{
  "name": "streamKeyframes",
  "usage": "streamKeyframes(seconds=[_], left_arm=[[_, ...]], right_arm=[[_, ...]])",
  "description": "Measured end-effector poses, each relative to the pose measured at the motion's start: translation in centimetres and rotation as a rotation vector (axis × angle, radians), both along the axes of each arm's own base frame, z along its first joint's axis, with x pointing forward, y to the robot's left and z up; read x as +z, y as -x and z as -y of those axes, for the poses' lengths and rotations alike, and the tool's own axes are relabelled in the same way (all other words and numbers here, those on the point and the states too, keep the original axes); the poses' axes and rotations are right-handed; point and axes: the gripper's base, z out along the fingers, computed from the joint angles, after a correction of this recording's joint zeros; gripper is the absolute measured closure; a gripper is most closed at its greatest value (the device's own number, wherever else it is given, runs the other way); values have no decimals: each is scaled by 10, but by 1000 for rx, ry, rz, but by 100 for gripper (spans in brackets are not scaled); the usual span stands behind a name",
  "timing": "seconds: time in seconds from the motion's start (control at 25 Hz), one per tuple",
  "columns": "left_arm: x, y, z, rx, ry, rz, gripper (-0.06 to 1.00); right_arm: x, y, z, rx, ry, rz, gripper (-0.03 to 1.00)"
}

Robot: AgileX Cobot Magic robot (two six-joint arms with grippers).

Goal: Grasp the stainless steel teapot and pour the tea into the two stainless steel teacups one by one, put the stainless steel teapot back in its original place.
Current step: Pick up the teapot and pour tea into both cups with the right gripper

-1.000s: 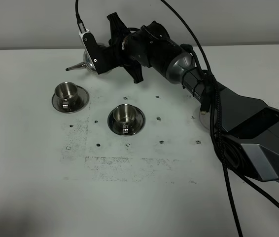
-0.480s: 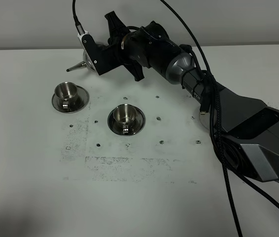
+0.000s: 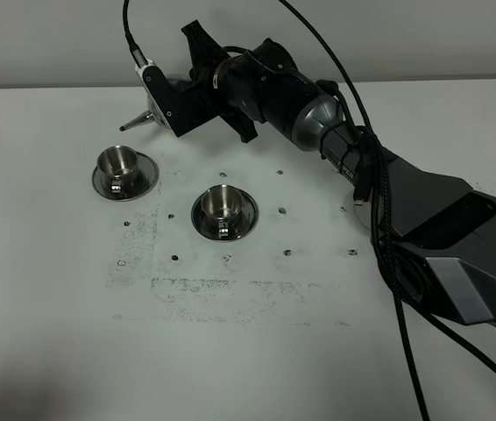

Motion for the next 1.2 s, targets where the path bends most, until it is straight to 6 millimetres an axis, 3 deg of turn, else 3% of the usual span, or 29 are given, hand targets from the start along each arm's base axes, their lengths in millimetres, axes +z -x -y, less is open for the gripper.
streamKeyframes(seconds=[1.2], left_arm=[[0, 0, 0, 0, 0, 0, 25]], right_arm=[[5, 3, -13, 51, 91, 93, 79]])
